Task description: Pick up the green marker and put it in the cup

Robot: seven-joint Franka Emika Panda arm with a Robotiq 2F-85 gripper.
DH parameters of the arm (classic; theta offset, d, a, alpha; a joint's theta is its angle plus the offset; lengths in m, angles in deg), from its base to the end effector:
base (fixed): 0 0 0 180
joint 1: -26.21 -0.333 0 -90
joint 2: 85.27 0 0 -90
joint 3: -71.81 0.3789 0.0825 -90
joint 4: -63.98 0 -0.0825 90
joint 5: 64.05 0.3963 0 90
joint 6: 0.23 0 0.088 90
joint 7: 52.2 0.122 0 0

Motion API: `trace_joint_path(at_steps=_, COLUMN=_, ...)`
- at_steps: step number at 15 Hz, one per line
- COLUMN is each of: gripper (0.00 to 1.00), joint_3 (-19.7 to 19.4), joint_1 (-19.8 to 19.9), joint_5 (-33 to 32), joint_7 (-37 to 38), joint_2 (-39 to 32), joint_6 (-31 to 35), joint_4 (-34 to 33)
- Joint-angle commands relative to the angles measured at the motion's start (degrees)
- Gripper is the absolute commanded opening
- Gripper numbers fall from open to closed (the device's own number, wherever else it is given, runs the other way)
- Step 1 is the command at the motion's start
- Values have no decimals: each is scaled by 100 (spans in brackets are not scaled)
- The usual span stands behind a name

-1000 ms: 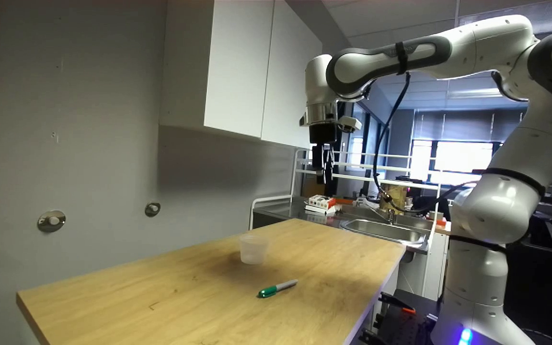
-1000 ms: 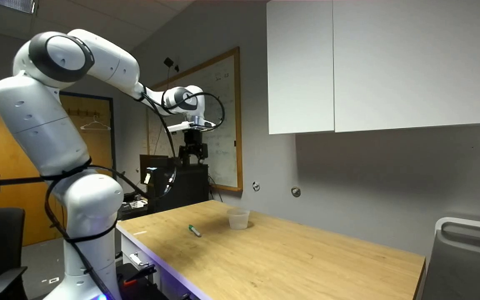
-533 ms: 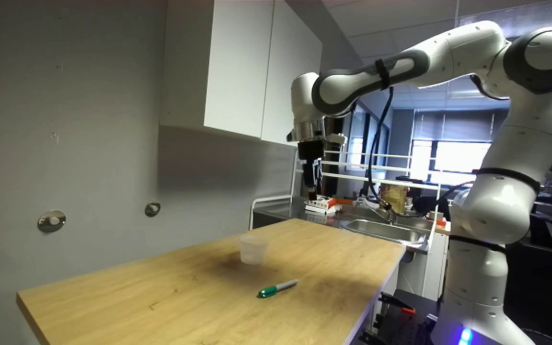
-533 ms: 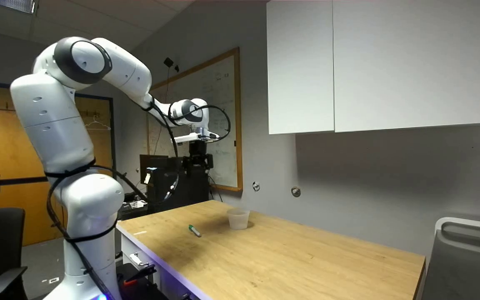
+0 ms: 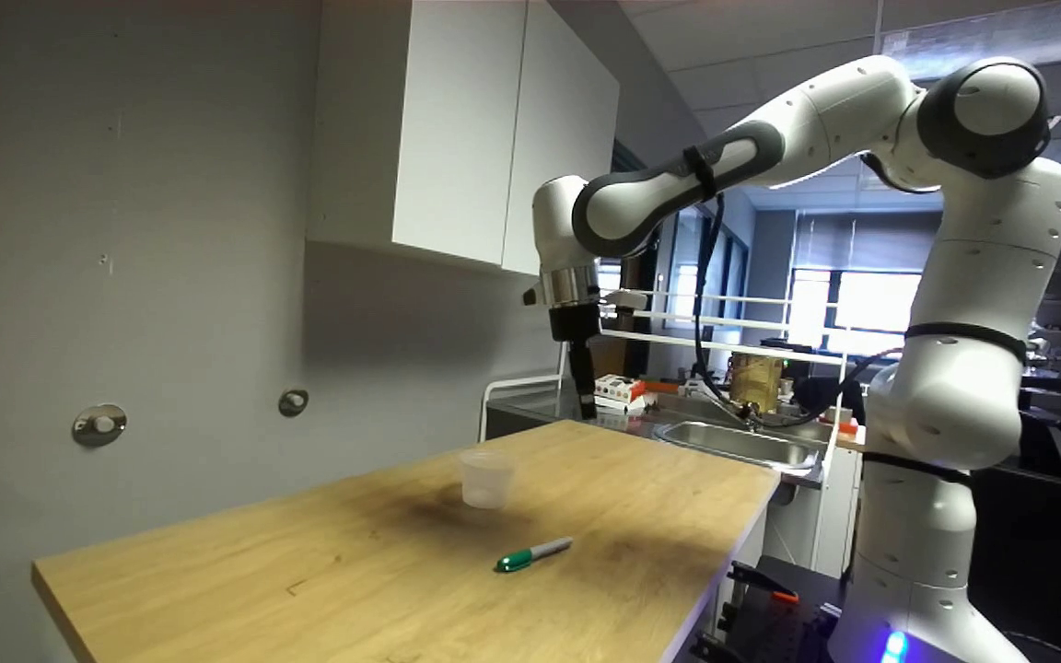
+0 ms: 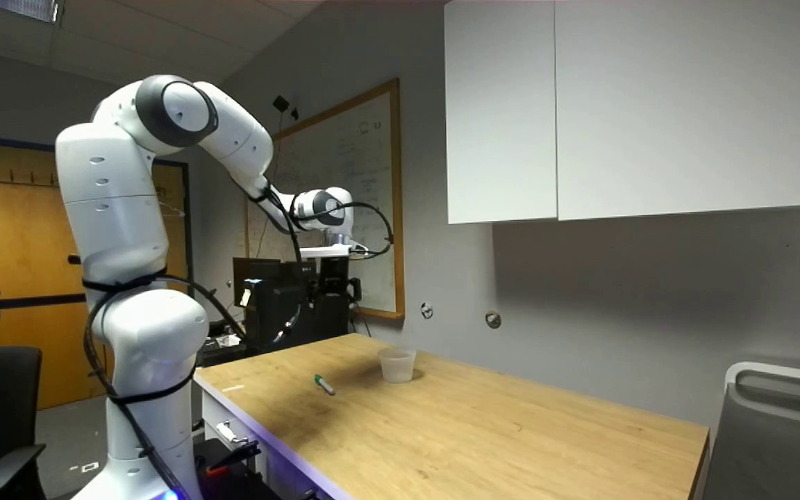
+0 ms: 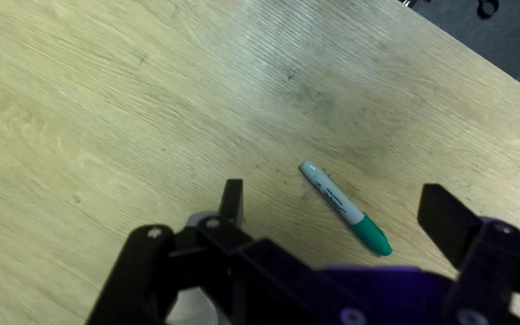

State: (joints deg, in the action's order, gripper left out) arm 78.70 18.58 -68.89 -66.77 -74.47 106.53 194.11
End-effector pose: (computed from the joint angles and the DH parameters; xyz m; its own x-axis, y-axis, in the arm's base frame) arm 0.4425 0.1086 0.4600 0.8372 0.4926 -0.2374 0.5146 -0.8566 0.0374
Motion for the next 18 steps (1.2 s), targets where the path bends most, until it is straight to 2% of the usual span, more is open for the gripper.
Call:
trace_joint_path(at_steps=1, gripper=100, joint_3=-16, joint_1=-130, joint_5=61, joint_7=-751, joint_2=-393, joint_6=254, joint_4=-208)
trace_joint_path(at_steps=7, gripper=100, joint_3=-5, joint_1=-186, joint_5=507, joint_7=-2056, joint_2=-960, joint_6=904, joint_4=-169)
trace_joint_path(at_steps=11, gripper=100, joint_3=52, joint_1=-133, joint_5=765, joint_7=-2654, joint_2=-1376, joint_6=1166, joint_4=-203)
trace_joint_path(at_steps=18, gripper=100, joint_3=231, joint_1=-136, joint_5=601, joint_7=-2540, joint_2=-2300, joint_6=1434, joint_4=-423)
